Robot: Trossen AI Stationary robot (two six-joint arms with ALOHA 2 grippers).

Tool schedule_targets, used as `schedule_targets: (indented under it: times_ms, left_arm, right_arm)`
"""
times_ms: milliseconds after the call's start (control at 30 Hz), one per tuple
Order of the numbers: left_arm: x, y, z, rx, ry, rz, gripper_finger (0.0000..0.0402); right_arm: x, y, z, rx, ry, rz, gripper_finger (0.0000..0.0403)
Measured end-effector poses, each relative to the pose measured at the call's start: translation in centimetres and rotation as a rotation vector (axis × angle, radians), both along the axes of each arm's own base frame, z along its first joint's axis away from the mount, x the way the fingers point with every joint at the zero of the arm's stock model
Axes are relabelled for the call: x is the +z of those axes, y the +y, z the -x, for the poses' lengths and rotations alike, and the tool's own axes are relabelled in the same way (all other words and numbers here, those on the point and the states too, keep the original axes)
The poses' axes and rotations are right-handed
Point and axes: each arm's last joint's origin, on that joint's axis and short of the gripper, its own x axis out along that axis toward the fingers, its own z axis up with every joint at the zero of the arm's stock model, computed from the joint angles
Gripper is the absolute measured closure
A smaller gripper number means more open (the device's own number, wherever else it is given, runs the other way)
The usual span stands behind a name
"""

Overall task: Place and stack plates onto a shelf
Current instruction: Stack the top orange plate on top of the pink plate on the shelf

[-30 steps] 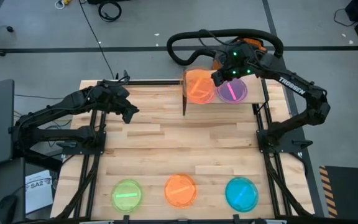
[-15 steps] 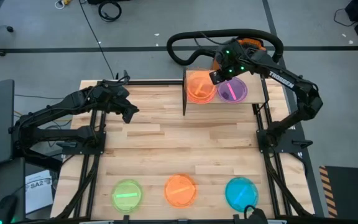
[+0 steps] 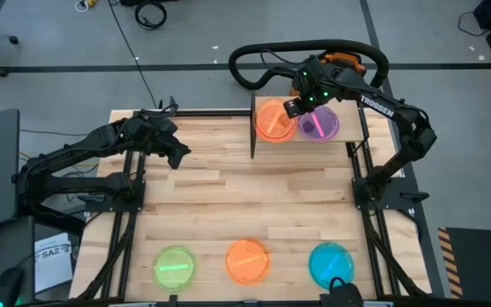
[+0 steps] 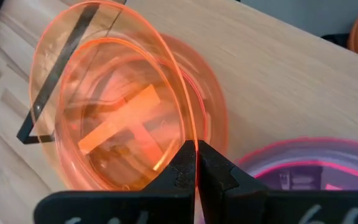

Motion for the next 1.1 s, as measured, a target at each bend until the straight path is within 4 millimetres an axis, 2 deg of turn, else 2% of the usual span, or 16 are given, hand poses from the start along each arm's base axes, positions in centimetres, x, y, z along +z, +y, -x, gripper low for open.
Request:
schedule_targets:
  times_ms: [833, 1100]
  left_arm:
    - [0.00, 0.00, 0.00, 0.000, 0.000, 0.000, 0.0296]
    - [0.00, 0.00, 0.00, 0.000, 0.000, 0.000, 0.0296]
  right_arm:
    - [-0.15, -0.09, 0.43, -0.035, 0.051, 0.011, 0.0393]
    - [-0.14, -0.04, 0.38, -0.025, 0.039, -0.001, 0.0380]
